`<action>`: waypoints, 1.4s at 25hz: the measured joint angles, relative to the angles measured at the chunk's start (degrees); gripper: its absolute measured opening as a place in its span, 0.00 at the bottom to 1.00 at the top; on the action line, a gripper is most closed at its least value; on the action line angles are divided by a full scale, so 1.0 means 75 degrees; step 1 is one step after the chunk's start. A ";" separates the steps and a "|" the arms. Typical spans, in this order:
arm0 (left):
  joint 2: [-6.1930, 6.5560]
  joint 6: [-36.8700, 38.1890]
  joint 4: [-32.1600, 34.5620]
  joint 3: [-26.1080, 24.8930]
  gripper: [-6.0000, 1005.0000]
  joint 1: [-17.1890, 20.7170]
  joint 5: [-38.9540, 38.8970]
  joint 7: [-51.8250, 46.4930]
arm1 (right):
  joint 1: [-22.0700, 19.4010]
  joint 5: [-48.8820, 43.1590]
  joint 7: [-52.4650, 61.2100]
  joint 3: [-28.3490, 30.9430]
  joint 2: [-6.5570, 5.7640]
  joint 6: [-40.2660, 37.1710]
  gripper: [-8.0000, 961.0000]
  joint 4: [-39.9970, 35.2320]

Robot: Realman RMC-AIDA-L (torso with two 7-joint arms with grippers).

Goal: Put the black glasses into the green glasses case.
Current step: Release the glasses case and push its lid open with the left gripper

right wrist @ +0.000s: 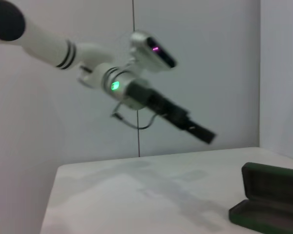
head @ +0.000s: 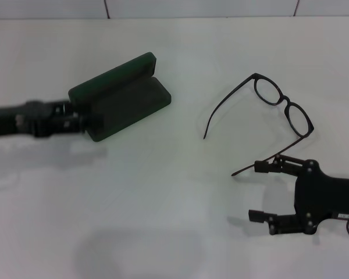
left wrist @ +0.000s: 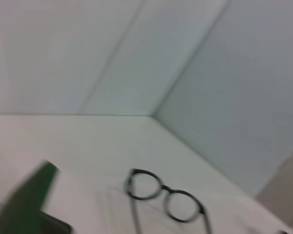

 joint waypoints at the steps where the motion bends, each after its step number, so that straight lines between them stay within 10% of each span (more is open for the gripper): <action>1: 0.0017 -0.0273 0.0096 0.0000 0.85 -0.0223 0.0138 -0.0195 | 0.0000 -0.0036 0.0001 -0.0014 0.0015 -0.0001 0.90 0.0000; 18: -0.0181 -0.2222 0.1446 0.0978 0.84 -0.3463 0.5009 -0.2558 | 0.0013 -0.0428 0.0005 -0.0051 0.0208 -0.0107 0.90 -0.0011; 24: -0.0203 -0.2924 0.1122 0.2240 0.84 -0.3842 0.5422 -0.3129 | -0.0011 -0.0446 0.0006 -0.0049 0.0211 -0.0107 0.90 -0.0011; 35: -0.0490 -0.3606 0.0646 0.2520 0.80 -0.3960 0.6110 -0.3128 | -0.0022 -0.0447 0.0005 -0.0047 0.0206 -0.0106 0.90 0.0004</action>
